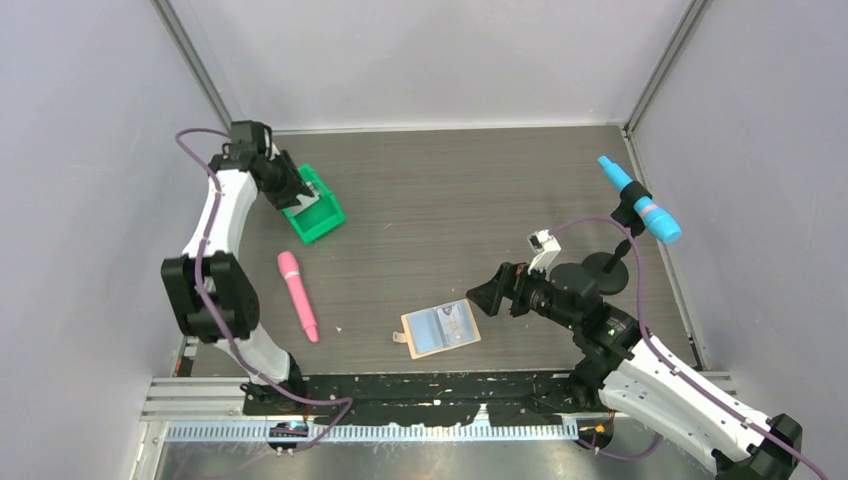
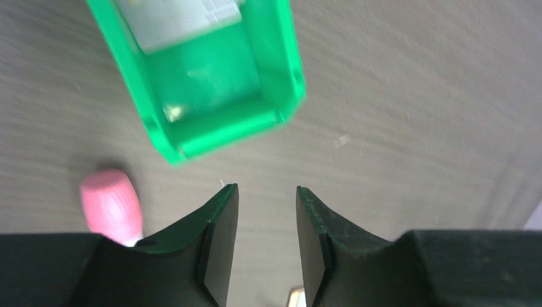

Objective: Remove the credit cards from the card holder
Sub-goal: Place the credit card in the storage box, then remove the credit card from the card holder.

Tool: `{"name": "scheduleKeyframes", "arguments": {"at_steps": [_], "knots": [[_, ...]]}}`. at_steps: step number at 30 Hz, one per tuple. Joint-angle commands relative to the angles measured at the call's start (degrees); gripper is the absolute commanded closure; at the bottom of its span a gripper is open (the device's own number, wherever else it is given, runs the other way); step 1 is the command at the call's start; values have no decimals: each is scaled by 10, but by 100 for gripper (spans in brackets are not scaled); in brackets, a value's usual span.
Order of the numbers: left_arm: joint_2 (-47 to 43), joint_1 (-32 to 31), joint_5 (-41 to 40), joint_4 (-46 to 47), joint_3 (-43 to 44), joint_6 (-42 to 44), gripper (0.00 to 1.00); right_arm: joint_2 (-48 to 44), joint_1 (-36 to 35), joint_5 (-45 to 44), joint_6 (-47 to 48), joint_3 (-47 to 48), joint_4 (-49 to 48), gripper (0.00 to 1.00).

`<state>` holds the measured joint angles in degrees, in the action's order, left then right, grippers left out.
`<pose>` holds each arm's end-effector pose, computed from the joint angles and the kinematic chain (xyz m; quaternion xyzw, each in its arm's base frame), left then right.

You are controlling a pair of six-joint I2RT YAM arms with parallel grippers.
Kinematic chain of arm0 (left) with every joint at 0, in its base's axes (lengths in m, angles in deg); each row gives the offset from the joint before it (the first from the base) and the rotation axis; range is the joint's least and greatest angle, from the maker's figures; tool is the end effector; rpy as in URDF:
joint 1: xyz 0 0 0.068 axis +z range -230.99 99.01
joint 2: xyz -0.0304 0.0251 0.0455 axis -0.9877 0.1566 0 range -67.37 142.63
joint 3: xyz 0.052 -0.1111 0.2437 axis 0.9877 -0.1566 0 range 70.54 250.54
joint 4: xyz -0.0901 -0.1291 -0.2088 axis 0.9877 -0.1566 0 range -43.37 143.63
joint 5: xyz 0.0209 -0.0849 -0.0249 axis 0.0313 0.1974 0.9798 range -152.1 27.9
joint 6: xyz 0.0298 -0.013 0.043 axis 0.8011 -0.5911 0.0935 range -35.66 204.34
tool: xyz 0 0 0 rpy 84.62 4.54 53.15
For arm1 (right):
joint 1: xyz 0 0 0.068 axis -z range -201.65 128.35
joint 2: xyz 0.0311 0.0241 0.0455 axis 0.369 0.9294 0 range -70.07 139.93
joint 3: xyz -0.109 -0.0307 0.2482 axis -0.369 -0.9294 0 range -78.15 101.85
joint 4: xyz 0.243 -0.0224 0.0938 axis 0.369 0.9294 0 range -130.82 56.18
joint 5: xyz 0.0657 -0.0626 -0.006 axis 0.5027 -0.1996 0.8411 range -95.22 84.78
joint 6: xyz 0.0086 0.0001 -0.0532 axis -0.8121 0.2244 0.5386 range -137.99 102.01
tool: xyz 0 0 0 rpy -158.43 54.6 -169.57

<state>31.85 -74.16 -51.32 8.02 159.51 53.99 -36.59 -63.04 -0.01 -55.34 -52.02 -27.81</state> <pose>0.3734 0.0380 0.2994 -0.2772 0.9108 -0.1476 0.2679 0.1127 0.1037 0.2492 -0.0549 0.8187 0.3907 0.4172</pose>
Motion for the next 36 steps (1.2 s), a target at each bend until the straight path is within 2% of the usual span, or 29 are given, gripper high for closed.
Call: {"name": "scheduleKeyframes", "arguments": {"at_steps": [1,6,10,13,15,20,27,34,36], "knots": [[-97,-60,35,-13,-88,37,58,0,3,19,-3,3,7,0],[-182,-157,38,16,-212,34,57,-10,3,31,-1,-14,18,7],[-253,-226,42,31,-280,31,57,-19,3,31,8,-23,33,13],[-310,-279,48,53,-335,9,57,-27,3,30,8,-38,37,22],[-346,-318,64,95,-380,-19,57,-27,3,29,1,-50,35,28],[-413,-402,89,222,-487,-115,60,-8,2,27,-13,-70,25,34],[-412,-498,51,358,-555,-185,64,65,2,62,-17,-77,-48,46],[-351,-550,28,521,-604,-245,67,154,2,98,-4,-59,-105,52],[-328,-563,15,537,-604,-250,68,171,2,103,-8,-56,-122,53]]}}
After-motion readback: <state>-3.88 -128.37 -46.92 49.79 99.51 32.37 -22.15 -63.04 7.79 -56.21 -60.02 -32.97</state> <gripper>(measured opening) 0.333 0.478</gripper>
